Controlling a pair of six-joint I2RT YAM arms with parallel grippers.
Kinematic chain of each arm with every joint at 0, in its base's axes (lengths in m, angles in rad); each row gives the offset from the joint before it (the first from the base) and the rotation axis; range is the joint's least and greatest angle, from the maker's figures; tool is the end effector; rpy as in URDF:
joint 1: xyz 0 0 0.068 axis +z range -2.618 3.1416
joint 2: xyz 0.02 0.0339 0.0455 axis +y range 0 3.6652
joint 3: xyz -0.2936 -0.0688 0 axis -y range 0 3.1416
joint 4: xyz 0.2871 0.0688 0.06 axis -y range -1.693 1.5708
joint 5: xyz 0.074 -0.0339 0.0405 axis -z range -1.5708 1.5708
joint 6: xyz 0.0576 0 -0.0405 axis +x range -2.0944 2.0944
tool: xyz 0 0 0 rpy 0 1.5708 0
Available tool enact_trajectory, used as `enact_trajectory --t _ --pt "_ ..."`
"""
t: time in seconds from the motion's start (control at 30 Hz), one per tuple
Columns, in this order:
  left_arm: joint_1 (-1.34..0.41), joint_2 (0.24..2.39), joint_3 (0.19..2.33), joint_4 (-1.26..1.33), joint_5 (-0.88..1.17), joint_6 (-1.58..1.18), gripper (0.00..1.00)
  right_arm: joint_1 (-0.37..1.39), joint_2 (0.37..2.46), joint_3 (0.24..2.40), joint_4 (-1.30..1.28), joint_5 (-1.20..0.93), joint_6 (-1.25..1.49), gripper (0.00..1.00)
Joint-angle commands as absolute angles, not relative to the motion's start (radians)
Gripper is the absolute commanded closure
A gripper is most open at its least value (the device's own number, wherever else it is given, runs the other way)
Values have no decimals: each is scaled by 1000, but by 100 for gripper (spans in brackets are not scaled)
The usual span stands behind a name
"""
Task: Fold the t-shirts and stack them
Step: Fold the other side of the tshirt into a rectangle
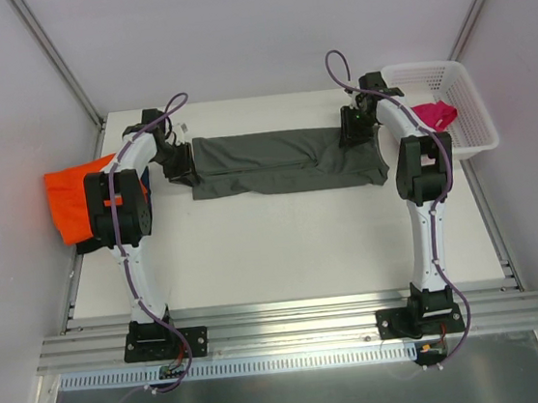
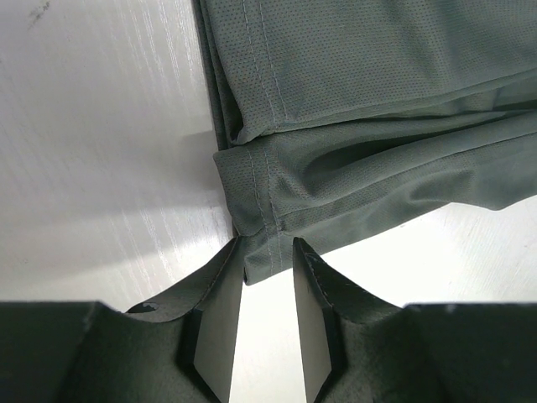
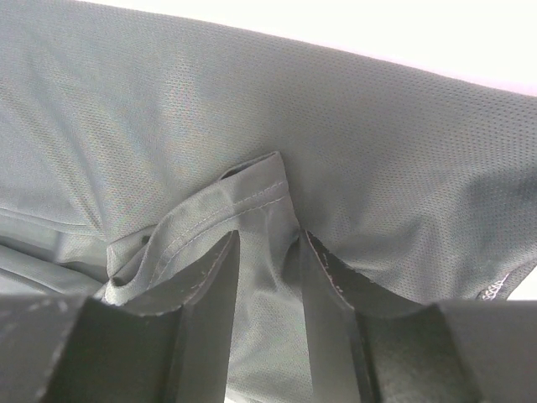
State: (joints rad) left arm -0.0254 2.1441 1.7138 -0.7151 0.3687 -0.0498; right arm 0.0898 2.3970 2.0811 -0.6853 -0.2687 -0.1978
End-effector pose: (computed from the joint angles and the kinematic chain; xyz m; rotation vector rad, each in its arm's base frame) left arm 0.5172 -0.0339 0.1786 0.0754 2.6863 -0.5221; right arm 0.5935 0.0688 0.1712 -0.4641 2.5030 0.3031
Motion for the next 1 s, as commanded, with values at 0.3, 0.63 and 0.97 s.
enact_trajectory --t 0.3,0.63,0.97 --pt "-31 2169 1720 -727 408 -66 91 97 2365 2092 -686 -261 -193 63" --pt "-29 2143 1718 -729 397 -61 100 98 2356 2095 -686 -261 -193 63" --pt "-31 2099 1798 -716 396 -54 100 100 2322 2077 -686 -265 -189 63"
